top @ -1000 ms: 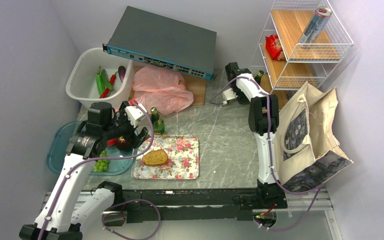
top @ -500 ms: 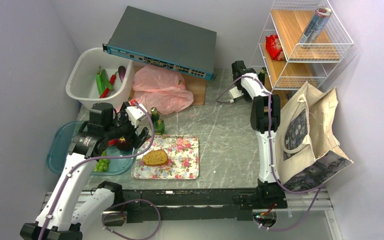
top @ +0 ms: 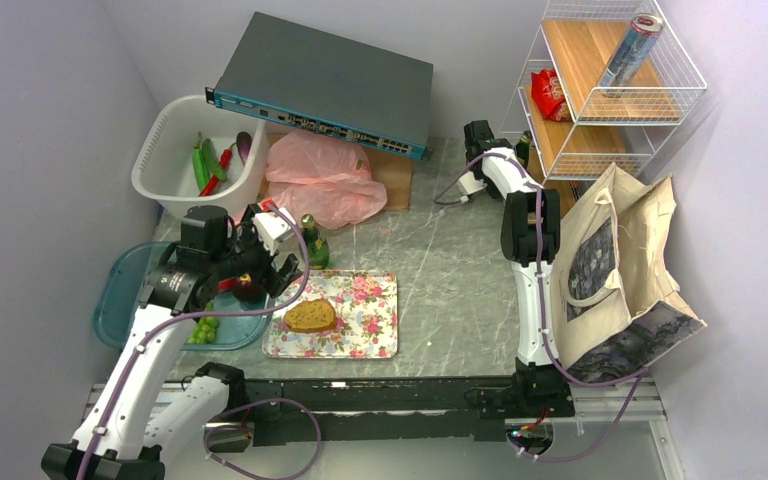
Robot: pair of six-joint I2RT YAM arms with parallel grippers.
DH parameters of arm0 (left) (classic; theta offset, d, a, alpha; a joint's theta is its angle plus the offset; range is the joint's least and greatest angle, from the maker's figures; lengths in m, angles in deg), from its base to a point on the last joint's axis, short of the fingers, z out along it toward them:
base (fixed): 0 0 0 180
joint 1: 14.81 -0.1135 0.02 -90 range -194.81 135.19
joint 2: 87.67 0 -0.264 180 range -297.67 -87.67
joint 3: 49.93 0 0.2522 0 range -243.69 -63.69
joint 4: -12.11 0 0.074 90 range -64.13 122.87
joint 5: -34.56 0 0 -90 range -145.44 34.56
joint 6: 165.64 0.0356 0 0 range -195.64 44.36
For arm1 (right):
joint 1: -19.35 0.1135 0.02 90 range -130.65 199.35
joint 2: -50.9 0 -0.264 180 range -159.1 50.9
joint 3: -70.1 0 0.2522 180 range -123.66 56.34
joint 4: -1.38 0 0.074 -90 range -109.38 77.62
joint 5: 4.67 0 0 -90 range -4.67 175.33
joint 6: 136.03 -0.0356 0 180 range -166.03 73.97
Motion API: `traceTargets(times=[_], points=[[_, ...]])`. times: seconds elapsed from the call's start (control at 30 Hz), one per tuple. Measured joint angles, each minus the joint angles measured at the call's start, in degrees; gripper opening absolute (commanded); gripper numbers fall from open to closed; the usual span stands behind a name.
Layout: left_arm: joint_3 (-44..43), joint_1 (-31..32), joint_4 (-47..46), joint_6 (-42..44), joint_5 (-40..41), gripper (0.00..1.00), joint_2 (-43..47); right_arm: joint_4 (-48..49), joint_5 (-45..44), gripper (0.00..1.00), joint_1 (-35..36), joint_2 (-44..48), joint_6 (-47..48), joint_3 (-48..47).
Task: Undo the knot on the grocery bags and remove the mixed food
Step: Place the bottle on the shelf.
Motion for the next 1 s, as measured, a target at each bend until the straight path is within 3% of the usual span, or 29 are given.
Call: traceTargets(times=[0.23,0.3,0.4,0.5,1.0], points=[[0.00,-0.04,-0.33,-0.07,-0.37,0.99,-0.79,4.98,-1.68,0.58,-0.07,-0.11,1.44,1.62],[0.04,-0.02,-0.35,-0.13,-0.37,0.99,-0.85,6.88,-2.56,0.67,-0.09,-0.42,2.05,1.95],[0.13,-0.04,-0.35,-0.15,-0.39,0.99,-0.83,9.31,-3.08,0.88,-0.20,-0.68,2.67,2.29],[0.17,-0.02,-0.35,-0.15,-0.39,0.99,-0.83,12.83,-4.35,0.96,-0.28,-0.72,3.10,3.19],[0.22,-0.04,-0.35,-0.20,-0.39,0.99,-0.81,22.64,-2.56,1.00,-0.31,2.32,3.08,11.96]])
